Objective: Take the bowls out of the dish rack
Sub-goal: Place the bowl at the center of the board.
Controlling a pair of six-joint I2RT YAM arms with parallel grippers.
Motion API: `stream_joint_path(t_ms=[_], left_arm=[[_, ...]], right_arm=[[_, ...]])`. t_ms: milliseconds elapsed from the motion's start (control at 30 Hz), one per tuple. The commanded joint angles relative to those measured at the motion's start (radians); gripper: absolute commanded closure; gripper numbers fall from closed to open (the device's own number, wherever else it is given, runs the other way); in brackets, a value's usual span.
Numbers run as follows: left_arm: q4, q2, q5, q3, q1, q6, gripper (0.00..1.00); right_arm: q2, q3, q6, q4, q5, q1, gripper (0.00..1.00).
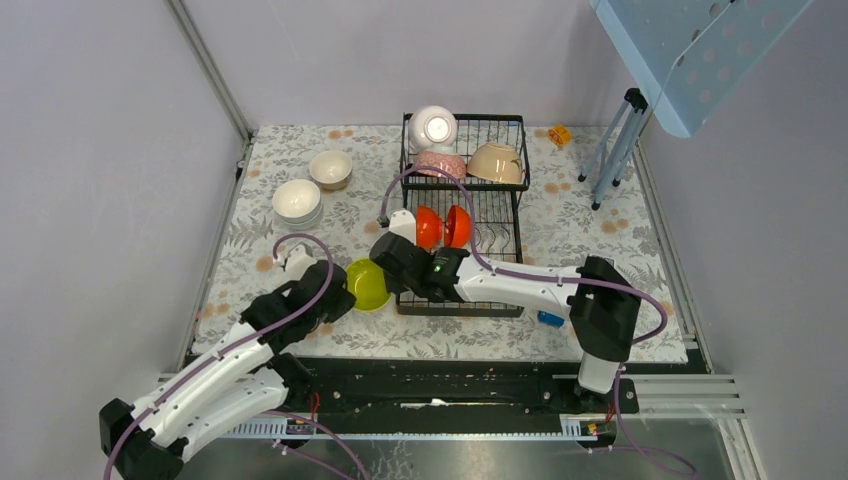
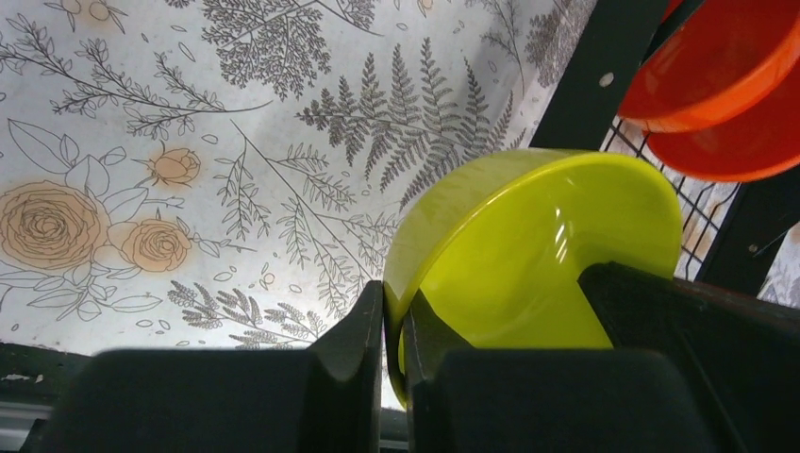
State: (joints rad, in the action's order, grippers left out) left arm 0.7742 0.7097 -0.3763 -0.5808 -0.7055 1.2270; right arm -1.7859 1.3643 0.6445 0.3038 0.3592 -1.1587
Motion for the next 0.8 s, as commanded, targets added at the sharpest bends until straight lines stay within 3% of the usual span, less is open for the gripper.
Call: stream_joint_path(t_ms=[0,100,167,533,767], left_arm=[[0.003,0.0,-0.034,-0.074,0.003,-0.008,0.82],[0.031,-0.017,-0.056,-0.089,0.003,-0.017,0.68],[0.06,-0.025,-0.075,-0.102,0.004,-0.019,0.65],[0.096,-0.031,-0.095,-0.109,0.003,-0.052,0.71],[0.024,-0.007,-0.037,-0.089,0.003,-0.101,0.71]], right_arm=[[0.009,0.04,-0.027,0.015,0.005,0.003,1.0],[0.02,0.028,-0.02,0.014,0.012,0.012,1.0],[0.029,0.016,-0.012,0.009,0.018,0.021,1.0],[0.027,0.007,0.001,-0.002,-0.006,0.042,1.0],[0.032,0.005,0.006,-0.009,-0.021,0.042,1.0]])
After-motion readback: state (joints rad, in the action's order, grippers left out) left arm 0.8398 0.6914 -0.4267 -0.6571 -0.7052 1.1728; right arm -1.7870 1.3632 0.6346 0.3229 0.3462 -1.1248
